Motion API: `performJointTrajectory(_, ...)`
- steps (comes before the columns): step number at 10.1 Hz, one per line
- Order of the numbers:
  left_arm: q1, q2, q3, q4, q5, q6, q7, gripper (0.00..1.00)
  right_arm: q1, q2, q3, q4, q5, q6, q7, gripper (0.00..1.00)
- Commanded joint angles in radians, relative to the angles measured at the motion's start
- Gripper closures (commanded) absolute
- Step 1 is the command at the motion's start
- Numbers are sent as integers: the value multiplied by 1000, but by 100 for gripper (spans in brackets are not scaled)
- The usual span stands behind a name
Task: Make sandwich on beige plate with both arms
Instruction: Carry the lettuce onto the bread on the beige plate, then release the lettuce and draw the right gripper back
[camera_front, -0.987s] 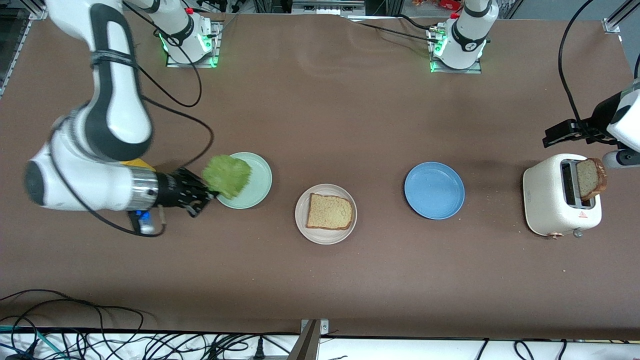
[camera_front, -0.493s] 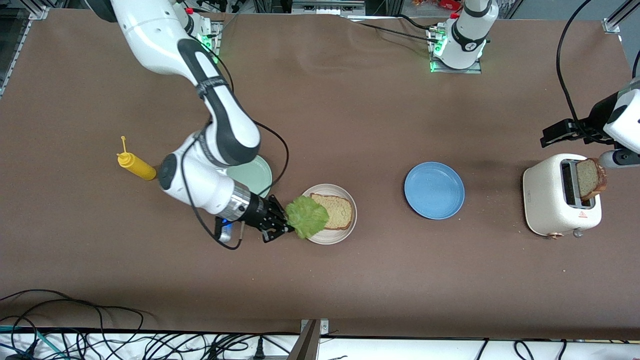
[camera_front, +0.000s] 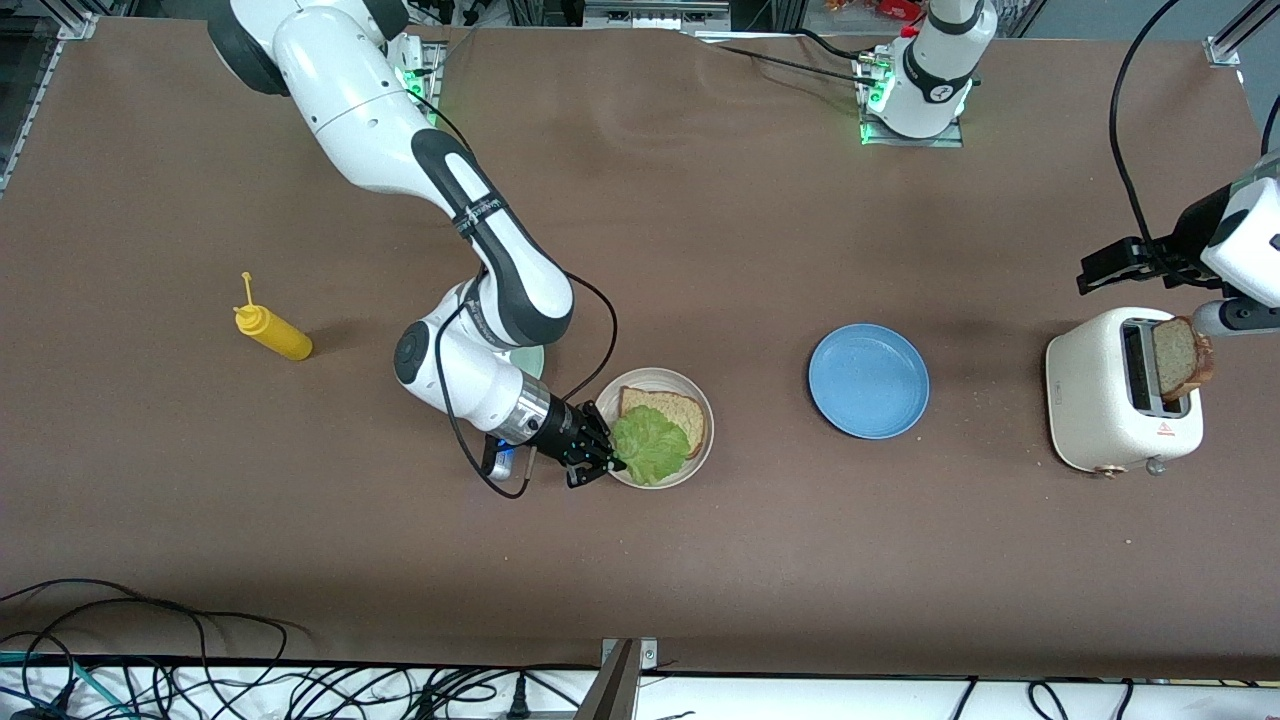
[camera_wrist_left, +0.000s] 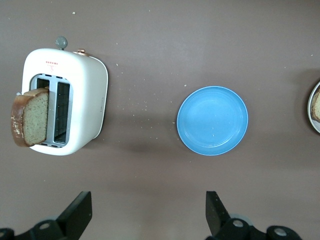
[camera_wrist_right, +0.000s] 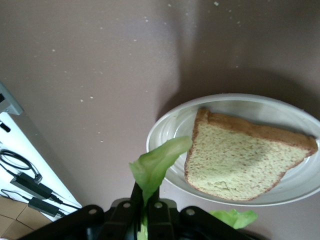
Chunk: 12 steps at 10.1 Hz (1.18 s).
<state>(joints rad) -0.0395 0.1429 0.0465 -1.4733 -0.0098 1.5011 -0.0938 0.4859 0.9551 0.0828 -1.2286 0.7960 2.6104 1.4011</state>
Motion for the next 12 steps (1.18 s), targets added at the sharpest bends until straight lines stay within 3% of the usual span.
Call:
performJointTrajectory(1, 0, 1, -2, 11, 11, -10, 16, 0, -6, 13, 20, -5, 25, -1, 7, 80)
performJointTrajectory(2, 0, 1, -2, 8, 11, -10, 17, 0, -3, 13, 20, -6, 25, -1, 10, 42)
performJointTrajectory(4, 1, 1, -2, 5, 11, -7, 17, 0, 16, 11, 18, -6, 25, -1, 12, 2)
performJointTrajectory(6, 3, 1, -2, 5, 11, -6, 17, 0, 8, -1, 14, -6, 23, -9, 9, 0)
performJointTrajectory(8, 3, 1, -2, 4, 11, -6, 17, 0, -18, -53, -12, -6, 8, -114, 9, 0)
performJointTrajectory(10, 3, 1, -2, 2, 11, -6, 17, 0, -46, -139, -70, -3, 6, -339, 9, 0)
performJointTrajectory(12, 3, 1, -3, 4, 10, -4, 17, 0, -52, -234, -212, -2, -23, -641, -20, 0)
